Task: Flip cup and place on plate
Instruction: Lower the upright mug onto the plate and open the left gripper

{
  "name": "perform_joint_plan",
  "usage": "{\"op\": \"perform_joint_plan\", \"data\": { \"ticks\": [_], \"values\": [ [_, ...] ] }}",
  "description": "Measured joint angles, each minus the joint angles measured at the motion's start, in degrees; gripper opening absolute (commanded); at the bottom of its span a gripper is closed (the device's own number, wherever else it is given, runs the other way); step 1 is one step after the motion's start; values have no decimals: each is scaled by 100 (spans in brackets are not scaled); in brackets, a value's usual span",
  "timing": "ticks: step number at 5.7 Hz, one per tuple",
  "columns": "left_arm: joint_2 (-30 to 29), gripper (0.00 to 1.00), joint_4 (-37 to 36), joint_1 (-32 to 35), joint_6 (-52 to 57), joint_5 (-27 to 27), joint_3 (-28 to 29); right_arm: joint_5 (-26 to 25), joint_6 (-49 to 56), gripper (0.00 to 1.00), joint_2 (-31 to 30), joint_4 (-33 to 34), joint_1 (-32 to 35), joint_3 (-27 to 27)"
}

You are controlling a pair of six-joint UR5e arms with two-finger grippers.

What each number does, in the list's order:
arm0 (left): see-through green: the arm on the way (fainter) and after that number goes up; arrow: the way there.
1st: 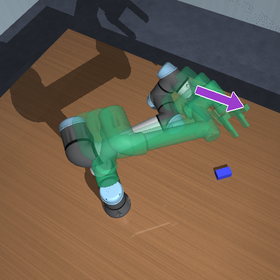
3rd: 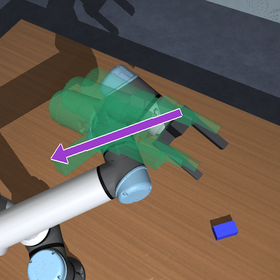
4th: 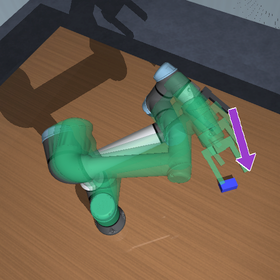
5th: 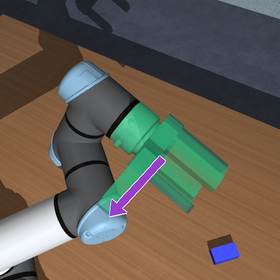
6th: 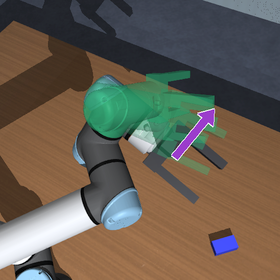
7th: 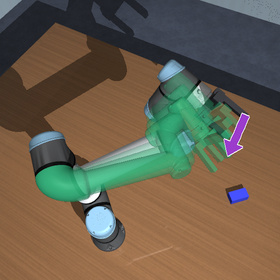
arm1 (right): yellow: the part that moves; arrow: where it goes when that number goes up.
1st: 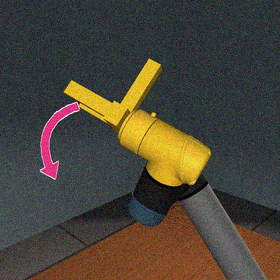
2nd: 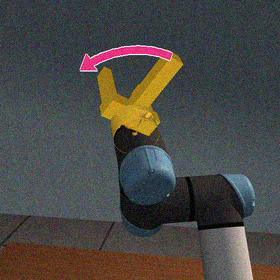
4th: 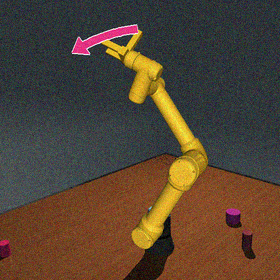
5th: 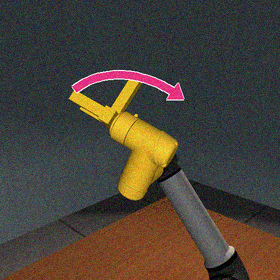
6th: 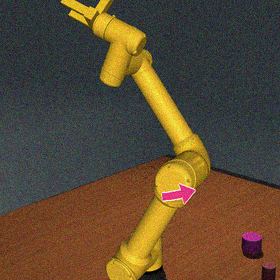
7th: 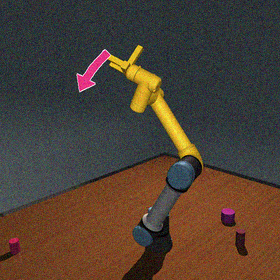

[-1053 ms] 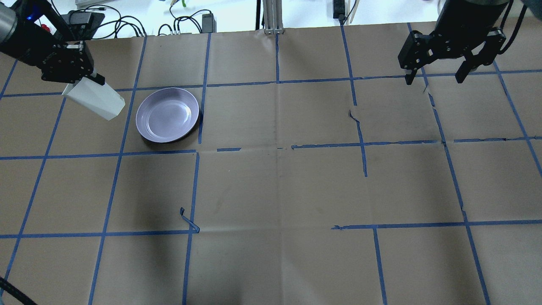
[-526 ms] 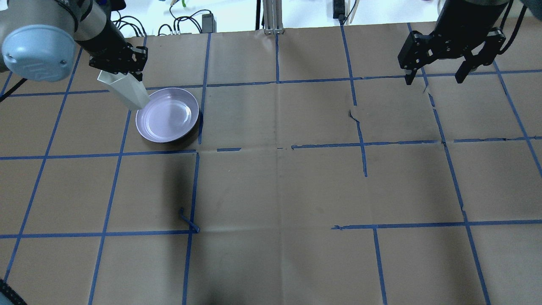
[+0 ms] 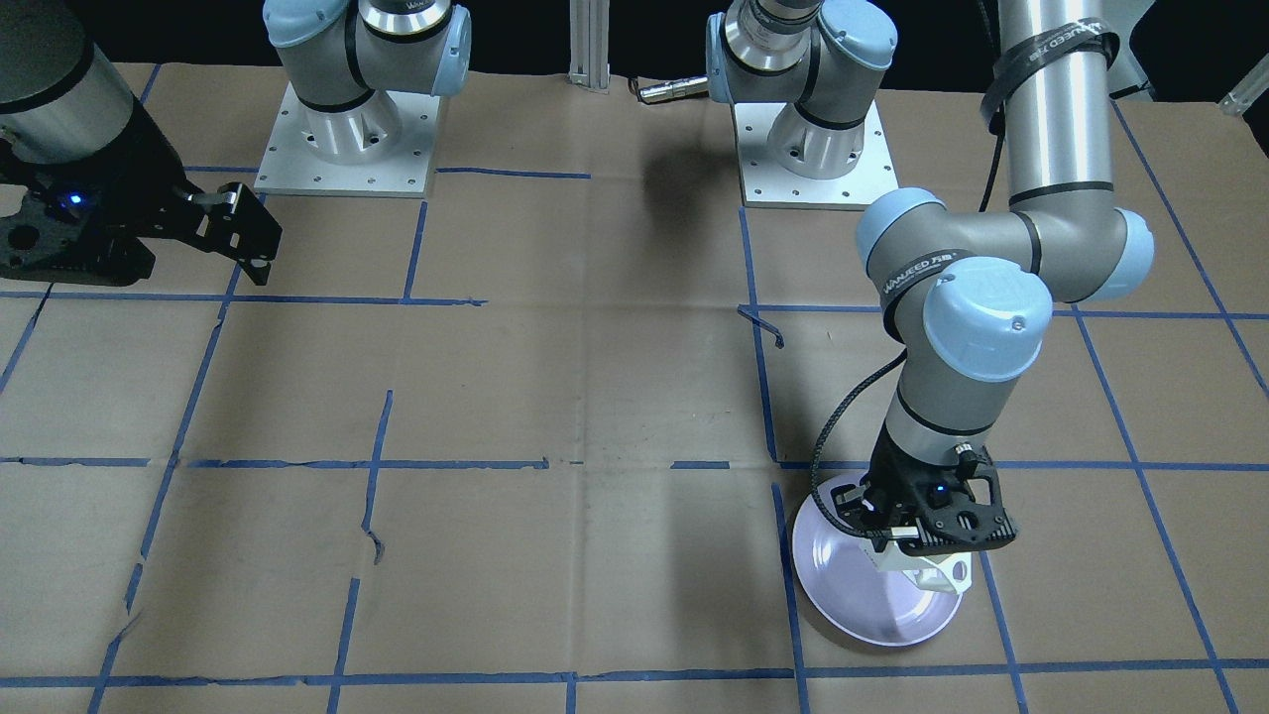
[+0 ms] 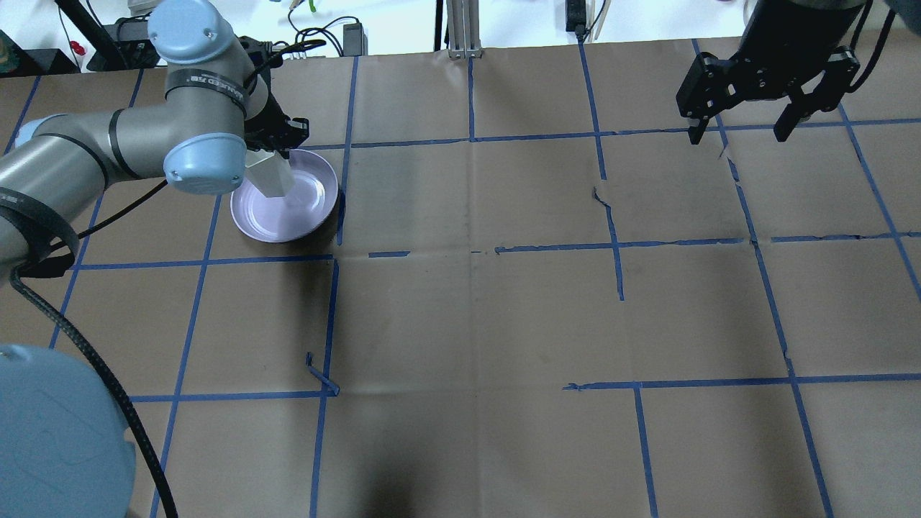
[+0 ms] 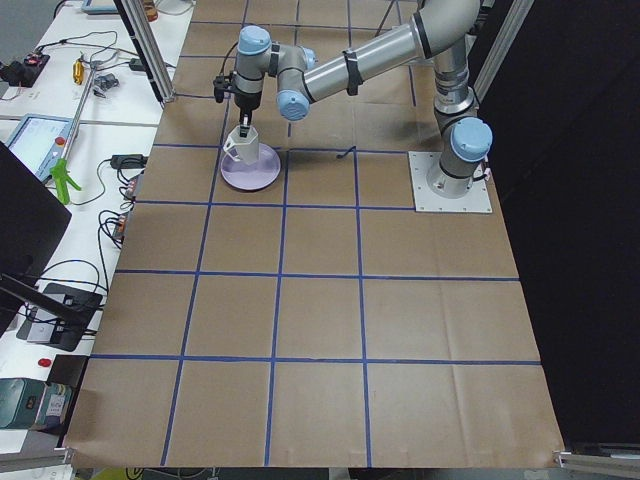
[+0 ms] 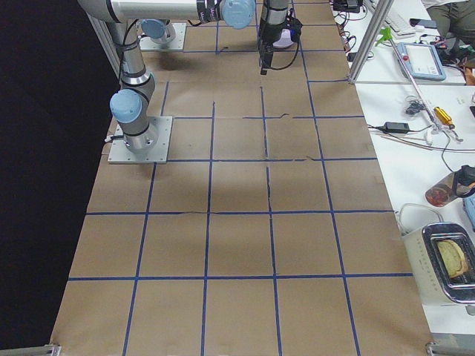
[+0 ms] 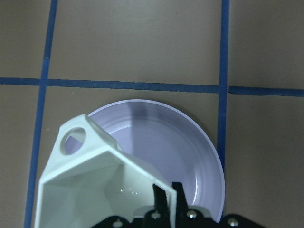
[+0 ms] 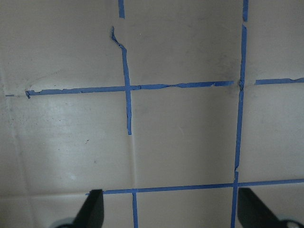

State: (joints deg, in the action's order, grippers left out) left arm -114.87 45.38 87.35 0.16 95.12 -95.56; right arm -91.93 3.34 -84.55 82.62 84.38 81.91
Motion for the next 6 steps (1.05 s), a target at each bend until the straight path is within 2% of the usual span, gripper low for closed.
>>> {"op": "perform_joint_plan", "data": {
  "ticks": [1, 2, 3, 4, 5, 6],
  "values": [
    [-107, 4, -108, 62, -22, 61, -83, 0, 0, 100, 0, 0, 0, 0],
    [-130, 32, -118, 64, -24, 86, -147, 0, 0, 100, 0, 0, 0, 0],
    [-134, 77, -103, 52, -25, 98, -173, 0, 0, 100, 0, 0, 0, 0],
    [-150, 93, -107, 42, -16, 105, -176, 0, 0, 100, 0, 0, 0, 0],
    [-165, 99, -108, 39, -1, 122, -147, 0, 0, 100, 0, 0, 0, 0],
    [-109, 100, 51, 54, 2, 280, -85, 0, 0, 100, 0, 0, 0, 0]
  ]
}}
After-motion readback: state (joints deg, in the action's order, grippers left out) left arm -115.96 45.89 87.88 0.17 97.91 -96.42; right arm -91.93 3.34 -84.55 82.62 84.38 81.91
